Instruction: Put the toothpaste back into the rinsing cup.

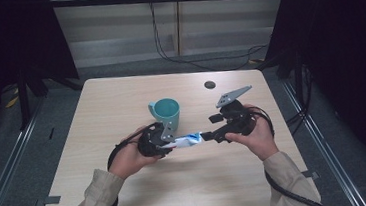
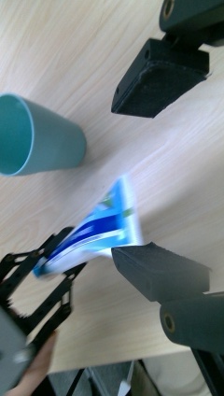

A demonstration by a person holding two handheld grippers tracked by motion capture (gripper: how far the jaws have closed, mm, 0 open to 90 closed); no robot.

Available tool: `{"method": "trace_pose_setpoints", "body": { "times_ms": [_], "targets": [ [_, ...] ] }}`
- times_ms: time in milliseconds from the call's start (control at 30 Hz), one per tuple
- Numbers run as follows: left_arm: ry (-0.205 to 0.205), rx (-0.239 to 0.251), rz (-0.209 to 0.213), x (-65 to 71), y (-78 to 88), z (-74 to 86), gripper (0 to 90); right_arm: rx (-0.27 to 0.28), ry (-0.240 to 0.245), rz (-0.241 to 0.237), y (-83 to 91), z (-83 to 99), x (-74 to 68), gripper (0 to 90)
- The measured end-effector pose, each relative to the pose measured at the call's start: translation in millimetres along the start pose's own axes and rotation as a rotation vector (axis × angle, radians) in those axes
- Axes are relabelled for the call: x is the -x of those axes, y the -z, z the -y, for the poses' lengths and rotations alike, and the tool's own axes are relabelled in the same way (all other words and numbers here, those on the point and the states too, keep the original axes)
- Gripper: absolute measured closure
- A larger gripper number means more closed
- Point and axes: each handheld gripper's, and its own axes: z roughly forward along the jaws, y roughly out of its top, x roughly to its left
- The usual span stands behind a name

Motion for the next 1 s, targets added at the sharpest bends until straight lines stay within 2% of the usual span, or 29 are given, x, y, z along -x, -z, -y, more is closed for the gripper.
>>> {"method": "trace_pose_setpoints", "body": {
  "times_ms": [133, 233, 267, 367, 400, 667, 867, 1000],
  "targets": [
    [0.051, 0.029, 0.013, -4.6, 4.9, 3.7, 70.0, -0.045, -0.012, 0.033, -3.9, 15.8, 3.7, 23.5],
    [0.069, 0.045, 0.014, -6.7, 6.2, 4.9, 70.0, -0.063, -0.010, 0.044, -8.9, 23.1, 5.7, 22.4],
    [0.082, 0.053, 0.015, -7.4, 6.6, 5.6, 70.0, -0.077, -0.034, 0.033, -14.1, 29.9, 7.5, 21.2],
    [0.098, 0.069, 0.014, -10.2, 7.4, 7.9, 70.1, -0.080, -0.042, 0.044, -20.7, 40.0, 8.4, 21.3],
    [0.117, 0.079, 0.012, -11.3, 7.8, 9.4, 70.1, -0.081, -0.049, 0.045, -22.5, 42.9, 8.3, 21.3],
    [0.157, 0.095, 0.012, -17.5, 10.8, 12.8, 70.1, -0.106, -0.044, 0.065, -33.6, 59.0, 7.8, 19.0],
    [0.186, 0.129, 0.013, -20.9, 12.8, 12.8, 70.2, -0.119, -0.058, 0.081, -43.3, 74.9, 8.0, 19.1],
    [0.208, 0.140, 0.010, -23.3, 13.1, 12.2, 70.2, -0.144, -0.054, 0.111, -51.3, 90.2, 6.4, 18.7]
  ]
}}
